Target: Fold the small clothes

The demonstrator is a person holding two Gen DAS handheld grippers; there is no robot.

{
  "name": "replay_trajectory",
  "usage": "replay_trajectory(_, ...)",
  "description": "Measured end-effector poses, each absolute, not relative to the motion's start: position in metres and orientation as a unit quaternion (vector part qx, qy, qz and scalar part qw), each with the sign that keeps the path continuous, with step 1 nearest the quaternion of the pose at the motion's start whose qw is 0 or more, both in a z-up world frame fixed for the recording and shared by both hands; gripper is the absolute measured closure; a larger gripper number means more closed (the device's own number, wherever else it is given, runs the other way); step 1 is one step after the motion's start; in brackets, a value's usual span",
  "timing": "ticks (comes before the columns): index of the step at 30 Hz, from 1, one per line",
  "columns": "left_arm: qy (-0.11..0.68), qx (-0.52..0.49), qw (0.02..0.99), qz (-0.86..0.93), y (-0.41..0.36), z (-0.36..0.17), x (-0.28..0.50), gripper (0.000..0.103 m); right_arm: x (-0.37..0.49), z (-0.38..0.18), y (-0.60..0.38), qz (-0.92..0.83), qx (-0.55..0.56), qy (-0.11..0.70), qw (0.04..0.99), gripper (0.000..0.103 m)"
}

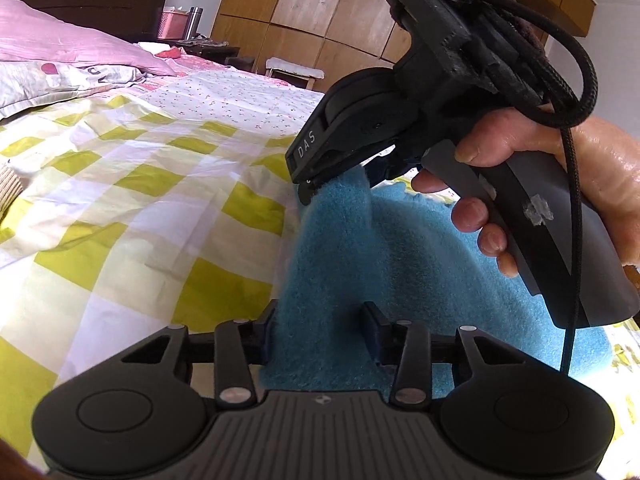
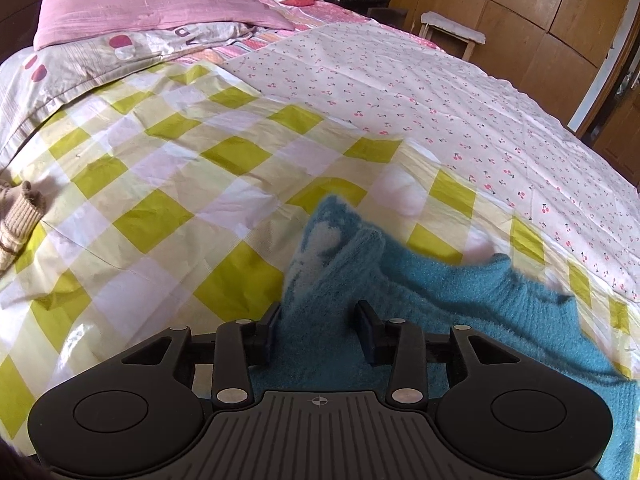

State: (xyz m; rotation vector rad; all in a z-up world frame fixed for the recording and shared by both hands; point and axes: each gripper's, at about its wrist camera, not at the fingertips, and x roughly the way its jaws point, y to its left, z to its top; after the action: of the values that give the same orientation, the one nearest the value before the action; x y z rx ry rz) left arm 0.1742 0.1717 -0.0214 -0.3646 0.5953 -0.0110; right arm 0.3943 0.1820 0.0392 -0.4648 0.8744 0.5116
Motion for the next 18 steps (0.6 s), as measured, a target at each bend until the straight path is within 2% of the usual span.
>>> replay_trajectory(4,0.290,-0.172,0.942,-0.006,0.170,-0.021,0.173,0.058,0.393,0.034,0.192,0.241,-0.244,0.417,0.841,0.044)
replay_trajectory(7,0.289,-0.167,0.943,-0.006,0.168,-0.020,0.172,0.058,0.393,0.026,0.201,0.235,-0.267,0.421,0.834,0.038)
replay_trajectory(11,0.287,-0.158,0.945,-0.006,0.165,-0.018,0.170,0.058,0.395,0.014,0.205,0.229,-0.285,0.421,0.830,0.037)
replay_trajectory(14,0.287,-0.152,0.946,-0.005,0.163,-0.017,0.170,0.058,0.393,0.010,0.207,0.227,-0.298,0.415,0.829,0.042)
replay_trajectory(16,0.286,-0.147,0.947,-0.003,0.161,-0.016,0.169,0.058,0.391,0.011,0.206,0.233,-0.302,0.412,0.828,0.055)
replay_trajectory(18,0.285,-0.141,0.948,0.000,0.158,-0.015,0.168,0.058,0.390,0.014,0.205,0.237,-0.304,0.410,0.827,0.063)
